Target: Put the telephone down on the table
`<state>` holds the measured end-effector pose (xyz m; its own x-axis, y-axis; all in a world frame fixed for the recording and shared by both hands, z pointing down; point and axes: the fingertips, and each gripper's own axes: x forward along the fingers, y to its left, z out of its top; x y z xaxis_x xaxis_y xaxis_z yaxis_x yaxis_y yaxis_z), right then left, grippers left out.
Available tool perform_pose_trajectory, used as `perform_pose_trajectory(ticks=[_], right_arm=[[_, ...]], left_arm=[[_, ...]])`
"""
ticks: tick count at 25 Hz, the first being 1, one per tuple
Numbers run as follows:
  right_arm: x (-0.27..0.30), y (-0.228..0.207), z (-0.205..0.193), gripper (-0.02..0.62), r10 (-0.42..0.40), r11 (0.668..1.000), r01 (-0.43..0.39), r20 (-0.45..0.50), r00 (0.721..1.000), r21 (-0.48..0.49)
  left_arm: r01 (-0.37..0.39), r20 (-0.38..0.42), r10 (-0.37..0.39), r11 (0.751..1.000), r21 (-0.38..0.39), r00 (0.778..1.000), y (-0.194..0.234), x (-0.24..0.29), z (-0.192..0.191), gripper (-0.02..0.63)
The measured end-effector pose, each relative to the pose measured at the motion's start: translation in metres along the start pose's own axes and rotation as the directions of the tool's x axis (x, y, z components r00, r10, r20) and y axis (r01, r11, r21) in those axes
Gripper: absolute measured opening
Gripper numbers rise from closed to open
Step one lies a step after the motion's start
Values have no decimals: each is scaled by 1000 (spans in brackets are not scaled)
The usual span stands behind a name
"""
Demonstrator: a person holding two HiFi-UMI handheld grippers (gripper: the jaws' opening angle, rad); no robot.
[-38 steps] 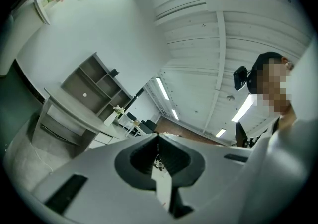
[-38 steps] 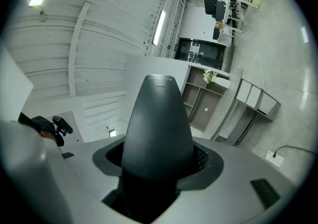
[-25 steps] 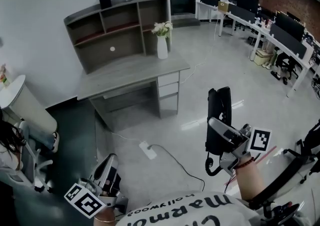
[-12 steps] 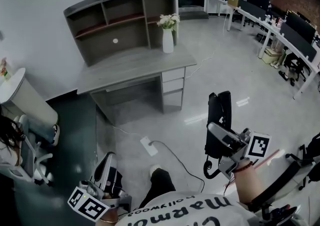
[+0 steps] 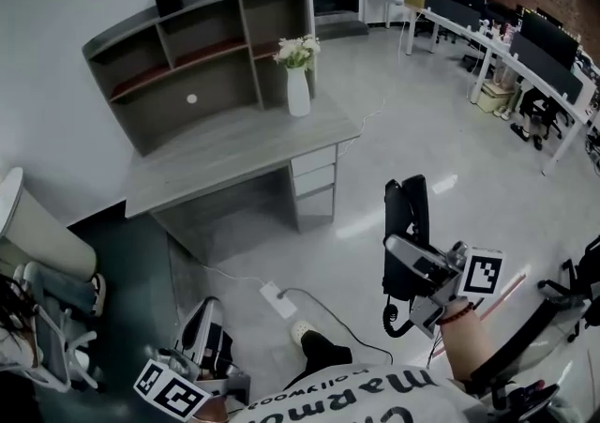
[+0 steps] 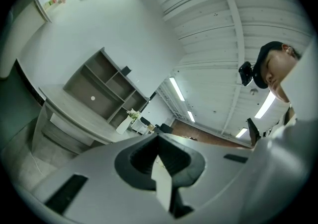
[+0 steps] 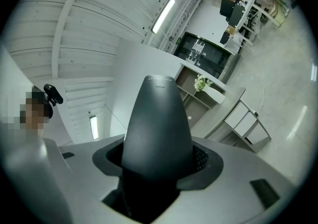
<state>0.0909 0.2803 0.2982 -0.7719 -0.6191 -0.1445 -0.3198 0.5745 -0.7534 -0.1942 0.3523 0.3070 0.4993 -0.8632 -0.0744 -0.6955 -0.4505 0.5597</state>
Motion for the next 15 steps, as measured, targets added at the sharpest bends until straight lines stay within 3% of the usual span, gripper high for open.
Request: perform_pose_trajectory(ticks=[15], right_arm=[[116, -76, 76, 284, -94, 996, 94, 36, 995, -3]], left_arm=[[75, -55, -76, 997, -20, 996, 93, 145, 65, 9]])
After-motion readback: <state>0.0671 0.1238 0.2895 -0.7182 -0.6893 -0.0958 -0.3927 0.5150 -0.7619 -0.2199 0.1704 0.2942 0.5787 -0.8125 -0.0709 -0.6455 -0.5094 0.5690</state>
